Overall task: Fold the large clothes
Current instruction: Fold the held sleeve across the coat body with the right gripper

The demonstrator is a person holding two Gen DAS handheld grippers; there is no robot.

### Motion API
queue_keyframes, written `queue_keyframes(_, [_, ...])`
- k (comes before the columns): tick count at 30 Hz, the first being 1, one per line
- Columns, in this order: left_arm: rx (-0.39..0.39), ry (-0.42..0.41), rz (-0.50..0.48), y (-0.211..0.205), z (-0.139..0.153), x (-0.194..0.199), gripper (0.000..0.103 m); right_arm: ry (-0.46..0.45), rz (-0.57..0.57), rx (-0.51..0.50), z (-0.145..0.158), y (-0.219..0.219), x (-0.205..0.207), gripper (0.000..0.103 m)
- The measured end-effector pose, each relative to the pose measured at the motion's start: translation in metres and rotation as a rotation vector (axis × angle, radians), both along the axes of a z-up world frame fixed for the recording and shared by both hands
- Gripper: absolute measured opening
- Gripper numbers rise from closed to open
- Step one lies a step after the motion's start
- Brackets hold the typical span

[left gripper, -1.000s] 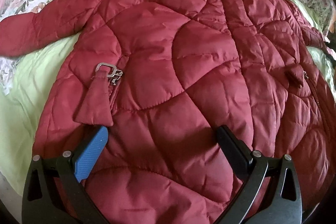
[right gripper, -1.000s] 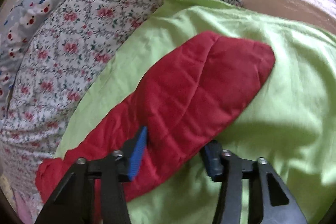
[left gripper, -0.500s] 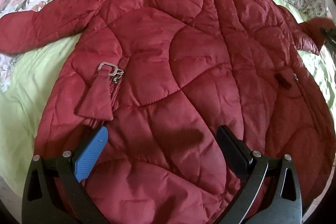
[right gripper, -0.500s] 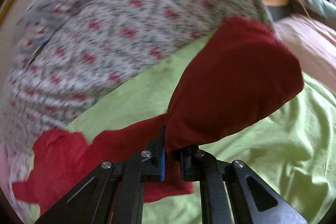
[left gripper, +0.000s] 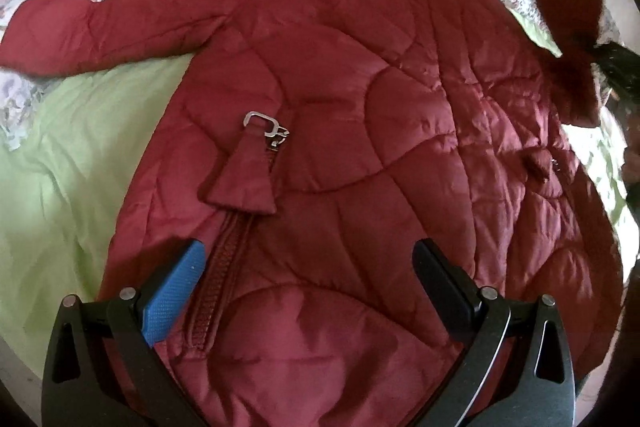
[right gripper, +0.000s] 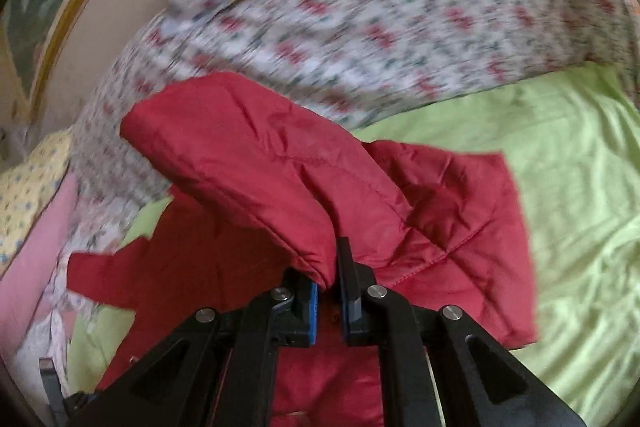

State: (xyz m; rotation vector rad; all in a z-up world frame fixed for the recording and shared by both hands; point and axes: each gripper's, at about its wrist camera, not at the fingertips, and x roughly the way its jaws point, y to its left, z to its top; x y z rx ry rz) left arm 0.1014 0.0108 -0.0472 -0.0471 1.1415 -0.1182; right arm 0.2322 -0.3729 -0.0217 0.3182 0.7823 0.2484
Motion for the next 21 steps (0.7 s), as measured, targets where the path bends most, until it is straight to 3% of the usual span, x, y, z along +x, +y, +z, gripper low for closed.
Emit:
queue_keyframes(9, [-0.132,0.008,-0.007,0.015,0.003,0.007,0.103,0.078,0.163,-0.032,-0.027,0.102,0.003,0.008])
queue_keyframes(17, [-0.388,0.037,0.033,0.048,0.015,0.042,0.103,0.043,0.31,-0.129,-0.052,0.178,0.001,0.008])
queue_keyframes(21, [-0.464,0.024,0.056,0.063,0.026,0.07,0.103,0.056,0.349,-0.13,-0.066,0.202,0.0,0.009])
